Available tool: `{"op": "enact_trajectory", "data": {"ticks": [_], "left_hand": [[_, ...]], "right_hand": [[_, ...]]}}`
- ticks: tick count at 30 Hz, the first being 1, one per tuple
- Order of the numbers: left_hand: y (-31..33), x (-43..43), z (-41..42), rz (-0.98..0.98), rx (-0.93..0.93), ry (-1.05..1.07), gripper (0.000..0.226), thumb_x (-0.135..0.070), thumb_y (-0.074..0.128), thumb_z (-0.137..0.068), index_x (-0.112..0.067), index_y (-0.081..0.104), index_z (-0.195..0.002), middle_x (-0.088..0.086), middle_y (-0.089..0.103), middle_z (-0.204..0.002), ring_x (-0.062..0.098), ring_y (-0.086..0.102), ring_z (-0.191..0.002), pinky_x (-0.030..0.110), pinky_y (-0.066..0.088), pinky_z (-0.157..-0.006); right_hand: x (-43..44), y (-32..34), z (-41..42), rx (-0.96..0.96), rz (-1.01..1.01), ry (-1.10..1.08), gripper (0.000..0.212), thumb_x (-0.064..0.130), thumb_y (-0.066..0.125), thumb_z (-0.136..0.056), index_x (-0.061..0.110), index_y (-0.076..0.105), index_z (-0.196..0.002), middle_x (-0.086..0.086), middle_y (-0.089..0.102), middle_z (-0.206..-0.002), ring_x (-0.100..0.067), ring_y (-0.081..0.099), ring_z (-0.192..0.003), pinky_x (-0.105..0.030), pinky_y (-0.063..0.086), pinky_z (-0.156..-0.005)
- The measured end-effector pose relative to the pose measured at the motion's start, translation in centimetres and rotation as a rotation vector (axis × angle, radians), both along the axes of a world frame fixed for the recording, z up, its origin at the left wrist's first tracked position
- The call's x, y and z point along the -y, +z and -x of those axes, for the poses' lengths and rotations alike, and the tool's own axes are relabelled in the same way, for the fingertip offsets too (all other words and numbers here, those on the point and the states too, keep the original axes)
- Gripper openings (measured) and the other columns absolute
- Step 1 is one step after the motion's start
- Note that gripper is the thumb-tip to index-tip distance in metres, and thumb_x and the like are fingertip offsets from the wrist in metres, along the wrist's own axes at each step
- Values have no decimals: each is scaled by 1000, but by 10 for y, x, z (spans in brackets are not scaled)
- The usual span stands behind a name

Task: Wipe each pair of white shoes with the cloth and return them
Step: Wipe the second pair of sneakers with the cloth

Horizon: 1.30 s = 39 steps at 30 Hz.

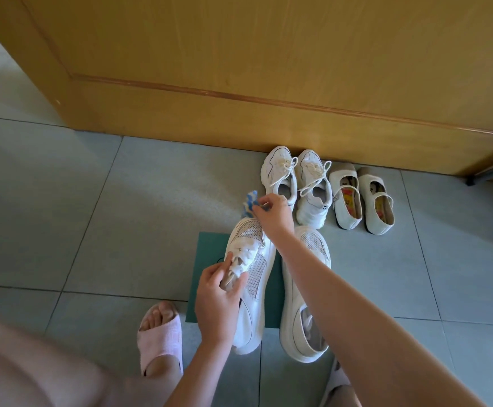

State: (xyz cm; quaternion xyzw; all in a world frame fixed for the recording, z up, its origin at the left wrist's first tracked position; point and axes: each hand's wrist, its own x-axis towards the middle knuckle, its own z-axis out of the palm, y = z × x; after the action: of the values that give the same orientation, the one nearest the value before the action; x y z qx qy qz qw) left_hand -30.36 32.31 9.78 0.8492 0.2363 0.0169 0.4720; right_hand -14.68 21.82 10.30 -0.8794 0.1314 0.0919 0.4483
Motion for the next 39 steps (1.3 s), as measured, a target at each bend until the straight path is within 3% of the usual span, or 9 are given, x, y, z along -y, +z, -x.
{"op": "enact_trajectory", "data": {"ticks": [4,8,10,12,20,23,27,35,39], "left_hand": [[1,2,0,-1,-1,-5,36,-33,71,-81,-19,68,-113,-7,60,-105,1,52,-88,4,35,-60],[1,3,0,7,3,-3,36,-32,71,-81,-22,67,-115,-7,60,-105,1,52,-89,4,34,-61],[1,3,1,5,7,-3,36,-32,71,-81,-21,68,-115,-6,61,-105,2,52,-88,5,35,-61],[1,3,1,3,7,-3,36,-32,71,-81,-19,68,-114,-6,61,-105,2,53,-88,5,35,-61],[0,4,1,-1,14,9,33,-30,71,-81,-16,69,-111,-9,60,-103,1,53,-86,2,34,-62],[-1,4,0,3,16,9,34,-29,71,-80,-18,69,-113,-10,58,-103,1,53,-87,3,34,-62],[-1,4,1,1,25,6,36,-29,72,-81,-19,67,-115,-9,59,-104,1,52,-87,3,35,-63],[-3,3,0,20,-2,4,38,-31,70,-82,-20,65,-119,-7,59,-107,3,53,-91,4,34,-67],[-4,3,-1,23,-12,8,37,-34,68,-83,-18,67,-116,-6,59,-109,5,55,-92,7,36,-67]], "right_hand": [[11,-4,3,32,60,187,30,12,52,-91,16,67,-117,-4,47,-87,-8,46,-64,-19,34,-61],[12,2,0,1,95,281,25,16,57,-90,-5,70,-92,-15,56,-111,-20,48,-112,-21,32,-81],[11,6,-4,-39,66,325,31,20,62,-87,-6,62,-70,-13,63,-87,-18,58,-90,-28,40,-70],[13,8,-9,-54,66,328,33,21,65,-85,8,51,-59,-2,44,-57,-12,41,-54,-26,31,-51],[26,8,-2,-1,39,227,19,11,64,-86,5,61,-104,-1,56,-85,-8,49,-68,-7,37,-54],[34,7,6,-15,9,196,24,9,60,-88,8,61,-112,-5,58,-87,-13,55,-73,-18,45,-63],[45,7,17,-105,-26,202,16,10,56,-90,0,67,-96,-15,63,-68,-2,48,-41,-17,40,-46],[49,-4,44,0,-42,98,19,20,70,-82,11,66,-98,-3,52,-123,-18,53,-102,-32,44,-87],[37,-1,45,-33,-128,43,20,24,67,-84,18,59,-102,-3,65,-103,-21,60,-88,-33,49,-75]]}}
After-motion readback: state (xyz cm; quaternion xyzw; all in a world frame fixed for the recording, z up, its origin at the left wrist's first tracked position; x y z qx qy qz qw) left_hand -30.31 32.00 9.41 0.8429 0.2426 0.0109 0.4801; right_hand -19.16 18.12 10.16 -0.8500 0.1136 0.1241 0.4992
